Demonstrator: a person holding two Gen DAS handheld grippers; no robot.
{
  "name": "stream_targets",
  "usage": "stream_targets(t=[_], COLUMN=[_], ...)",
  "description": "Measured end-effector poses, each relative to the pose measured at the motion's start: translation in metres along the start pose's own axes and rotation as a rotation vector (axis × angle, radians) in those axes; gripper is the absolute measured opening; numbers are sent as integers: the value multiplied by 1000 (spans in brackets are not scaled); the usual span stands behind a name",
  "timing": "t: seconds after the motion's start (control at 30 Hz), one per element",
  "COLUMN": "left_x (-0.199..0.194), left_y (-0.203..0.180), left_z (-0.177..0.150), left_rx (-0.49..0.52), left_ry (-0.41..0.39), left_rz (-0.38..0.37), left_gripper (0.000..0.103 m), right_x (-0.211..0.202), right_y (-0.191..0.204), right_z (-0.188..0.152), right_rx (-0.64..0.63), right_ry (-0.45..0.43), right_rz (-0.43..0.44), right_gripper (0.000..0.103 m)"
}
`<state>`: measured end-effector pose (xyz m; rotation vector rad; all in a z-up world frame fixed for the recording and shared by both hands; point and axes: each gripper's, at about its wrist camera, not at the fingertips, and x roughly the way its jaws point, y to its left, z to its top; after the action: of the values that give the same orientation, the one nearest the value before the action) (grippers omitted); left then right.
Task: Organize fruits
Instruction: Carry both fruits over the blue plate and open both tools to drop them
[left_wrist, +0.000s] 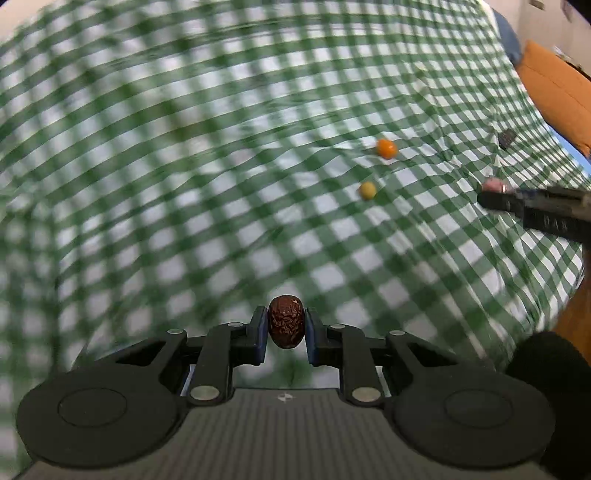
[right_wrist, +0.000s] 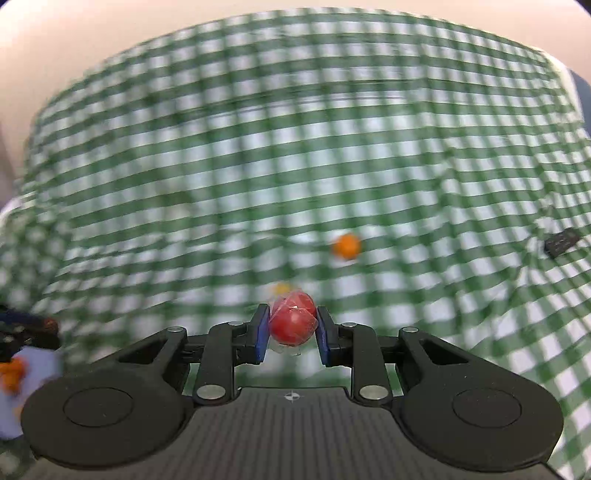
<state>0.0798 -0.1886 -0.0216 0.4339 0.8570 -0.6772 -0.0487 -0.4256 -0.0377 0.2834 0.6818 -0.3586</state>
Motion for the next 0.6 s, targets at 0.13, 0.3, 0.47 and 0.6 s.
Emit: stream_targets(t=[0.13, 0.3, 0.47, 0.6], left_x=[-51, -103, -135, -151], left_y=[13, 23, 28, 31], left_z=[-36, -81, -118, -141], left_rx=[-84, -164, -227, -258], left_ry=[10, 5, -2, -17], left_rz=[50, 116, 140, 154], left_gripper=[23, 23, 23, 23], right_x=[-40, -86, -120, -134], right_y=[52, 116, 168, 195], right_z=[-17, -38, -59, -70], right_rx=[-61, -147, -228, -293], right_ry=[31, 80, 99, 111], right_rz=[110, 245, 316, 335], right_gripper=[27, 27, 27, 27])
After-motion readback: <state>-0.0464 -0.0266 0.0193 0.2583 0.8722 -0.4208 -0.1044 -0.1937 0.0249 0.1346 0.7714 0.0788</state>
